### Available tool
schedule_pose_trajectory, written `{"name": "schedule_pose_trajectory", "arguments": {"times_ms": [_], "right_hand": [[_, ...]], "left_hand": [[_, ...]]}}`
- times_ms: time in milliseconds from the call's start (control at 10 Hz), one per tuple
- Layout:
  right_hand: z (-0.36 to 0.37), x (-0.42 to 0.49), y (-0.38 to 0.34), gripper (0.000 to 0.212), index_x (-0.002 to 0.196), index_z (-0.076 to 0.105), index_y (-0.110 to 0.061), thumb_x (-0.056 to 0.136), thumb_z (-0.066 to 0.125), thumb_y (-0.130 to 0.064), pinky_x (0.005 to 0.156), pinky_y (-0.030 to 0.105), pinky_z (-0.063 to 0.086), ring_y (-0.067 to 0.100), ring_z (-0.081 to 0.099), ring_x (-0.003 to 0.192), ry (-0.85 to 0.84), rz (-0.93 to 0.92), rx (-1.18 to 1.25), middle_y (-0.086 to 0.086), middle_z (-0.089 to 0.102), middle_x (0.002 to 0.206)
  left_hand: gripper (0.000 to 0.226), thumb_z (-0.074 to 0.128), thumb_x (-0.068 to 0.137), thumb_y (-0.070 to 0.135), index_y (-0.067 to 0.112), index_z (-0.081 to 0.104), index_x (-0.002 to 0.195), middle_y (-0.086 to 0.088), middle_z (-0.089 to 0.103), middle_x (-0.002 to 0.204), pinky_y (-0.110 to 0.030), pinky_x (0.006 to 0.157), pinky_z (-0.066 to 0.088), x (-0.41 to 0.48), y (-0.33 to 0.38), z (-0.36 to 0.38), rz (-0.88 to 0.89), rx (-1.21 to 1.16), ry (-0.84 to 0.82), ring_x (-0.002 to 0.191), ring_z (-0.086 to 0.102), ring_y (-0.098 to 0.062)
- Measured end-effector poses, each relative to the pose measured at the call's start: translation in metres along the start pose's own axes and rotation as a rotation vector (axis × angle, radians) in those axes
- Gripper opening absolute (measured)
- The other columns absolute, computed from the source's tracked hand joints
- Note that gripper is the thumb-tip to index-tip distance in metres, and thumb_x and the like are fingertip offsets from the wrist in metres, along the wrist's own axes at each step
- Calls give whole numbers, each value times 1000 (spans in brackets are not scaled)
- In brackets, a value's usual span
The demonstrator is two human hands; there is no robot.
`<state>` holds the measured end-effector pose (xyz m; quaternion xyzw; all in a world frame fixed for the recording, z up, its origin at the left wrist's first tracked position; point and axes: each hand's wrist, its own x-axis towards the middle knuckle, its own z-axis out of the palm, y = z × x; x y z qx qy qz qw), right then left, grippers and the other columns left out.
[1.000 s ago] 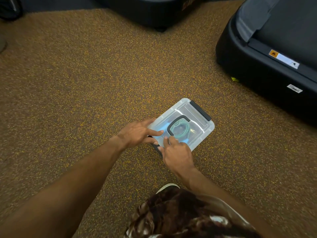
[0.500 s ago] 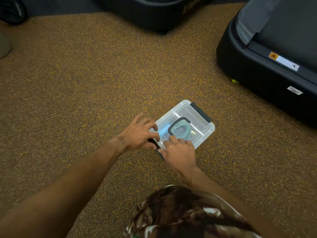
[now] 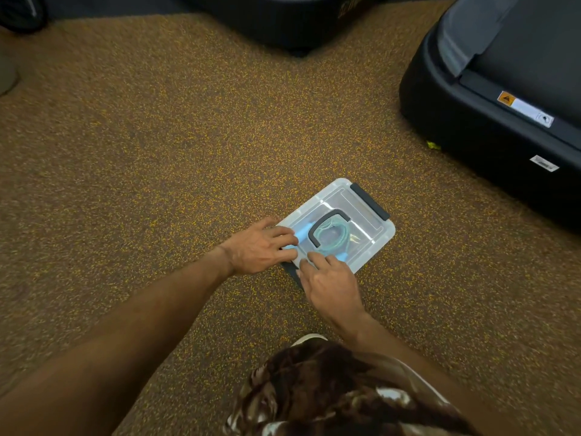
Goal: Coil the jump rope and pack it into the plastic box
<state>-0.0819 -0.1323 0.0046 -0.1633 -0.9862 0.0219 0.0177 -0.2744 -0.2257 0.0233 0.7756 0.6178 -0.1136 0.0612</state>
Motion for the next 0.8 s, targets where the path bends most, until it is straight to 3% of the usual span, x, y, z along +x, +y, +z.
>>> {"name": "schedule_pose_trajectory", "arguments": {"times_ms": [100,200,300,400,600,700,800], "right_hand": [[0,2,4,20,96,68,-19,97,50,-28,71,36,46,20,59,76,55,4,24,-1,65,92],[-1,2,5,15,92,68,-20,94,56,-28,70,35,46,19,58,75,82,0,21,-3,65,89],[-5,4,4,17,95,69,-21,94,54,-30,72,36,46,19,60,78,67,0,14,-4,65,91],[-9,3,7,16,97,71,-22,94,59,-32,71,36,48,20,63,78,28,-3,-2,-4,68,95],[-22,4,6,35,113,70,-20,95,52,-44,73,37,51,23,66,89,-135,-9,-15,-1,70,111],[-38,2,7,44,130,60,-19,99,43,-46,83,41,50,27,62,109,-273,-18,39,3,62,132],[-51,4,10,56,149,39,-21,101,36,-51,99,44,43,31,47,132,-436,-31,130,6,41,155]], "left_hand": [[19,46,98,27,23,53,115,-5,62,120,-52,105,40,6,-5,6,26,2,74,122,55,-26],[19,45,99,34,25,56,111,-1,64,113,-56,109,35,13,-12,3,57,-6,72,118,56,-24],[37,24,101,41,26,55,113,1,62,117,-52,116,24,14,-16,-1,31,-1,18,122,50,-21],[40,18,102,43,25,50,118,-3,59,120,-49,116,27,16,-12,-5,48,20,6,120,51,-22],[46,22,103,42,23,47,137,-9,49,141,-45,117,25,10,0,-19,23,31,-22,129,47,-25],[47,21,103,44,27,49,137,-6,48,145,-44,117,25,6,7,-32,-53,-34,-46,133,45,-24],[40,29,103,44,31,49,136,0,49,144,-44,113,31,9,15,-37,-182,-141,-80,131,47,-23]]}}
